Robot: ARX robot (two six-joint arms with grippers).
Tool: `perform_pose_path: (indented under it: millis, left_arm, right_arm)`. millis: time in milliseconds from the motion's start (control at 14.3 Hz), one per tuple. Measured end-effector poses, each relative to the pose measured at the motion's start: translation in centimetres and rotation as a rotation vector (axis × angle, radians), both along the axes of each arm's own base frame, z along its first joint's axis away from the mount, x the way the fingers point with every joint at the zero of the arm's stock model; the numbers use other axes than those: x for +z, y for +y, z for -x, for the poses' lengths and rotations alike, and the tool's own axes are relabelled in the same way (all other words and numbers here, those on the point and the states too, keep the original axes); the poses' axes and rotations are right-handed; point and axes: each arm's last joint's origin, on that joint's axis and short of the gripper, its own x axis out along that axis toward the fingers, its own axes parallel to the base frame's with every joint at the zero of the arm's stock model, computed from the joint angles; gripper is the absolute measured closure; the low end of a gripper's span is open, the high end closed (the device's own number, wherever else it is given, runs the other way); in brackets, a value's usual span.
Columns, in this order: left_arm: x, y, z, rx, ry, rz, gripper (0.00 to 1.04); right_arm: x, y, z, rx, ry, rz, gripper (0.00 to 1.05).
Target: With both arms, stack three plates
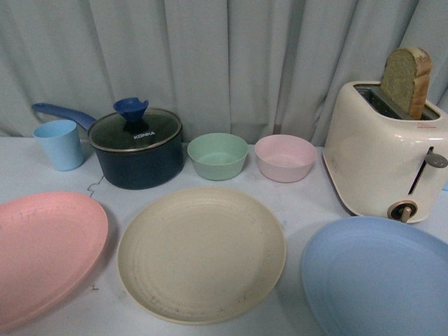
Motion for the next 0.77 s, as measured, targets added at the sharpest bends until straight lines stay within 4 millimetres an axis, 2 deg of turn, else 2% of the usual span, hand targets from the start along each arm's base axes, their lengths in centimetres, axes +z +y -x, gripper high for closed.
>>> perform_pose_path:
  millis: [140,210,280,350,420,630,770]
  left_arm:
    - [0.0,0.0,0.0,0.0,0.0,0.0,0.07]
    - [-0.2,0.0,0.1,0.063,0.134,0.03,0.07]
    - [0.4,-0.4,-0.3,0.202,0.416,0.048,0.07]
    - [1.0,0.1,-1.2,0.353,0.5,0.067,0.07]
    - [1.4,0.7,-2.0,0.414,0.48,0.103,0.07]
    - [3.3,2.4,-6.8,0.323,0.401,0.153,0.07]
    - [3.4,4.6,-11.6,0.244,0.382,0.107,0.07]
  right_arm:
    - [0.0,0.0,0.0,0.0,0.0,0.0,0.06]
    - [0.0,0.0,0.0,0.0,0.0,0.0,0.06]
    - [0.0,0.0,0.0,0.002,0.001,0.0,0.06]
    - [0.0,0.0,0.0,0.003,-0.002,0.001,0.06]
    - [0.0,0.0,0.0,-0.002,0.002,0.0,0.06]
    - [0.0,0.0,0.0,0.0,0.001,0.0,0.06]
    - [0.0,0.0,0.0,0.0,0.0,0.0,0.06]
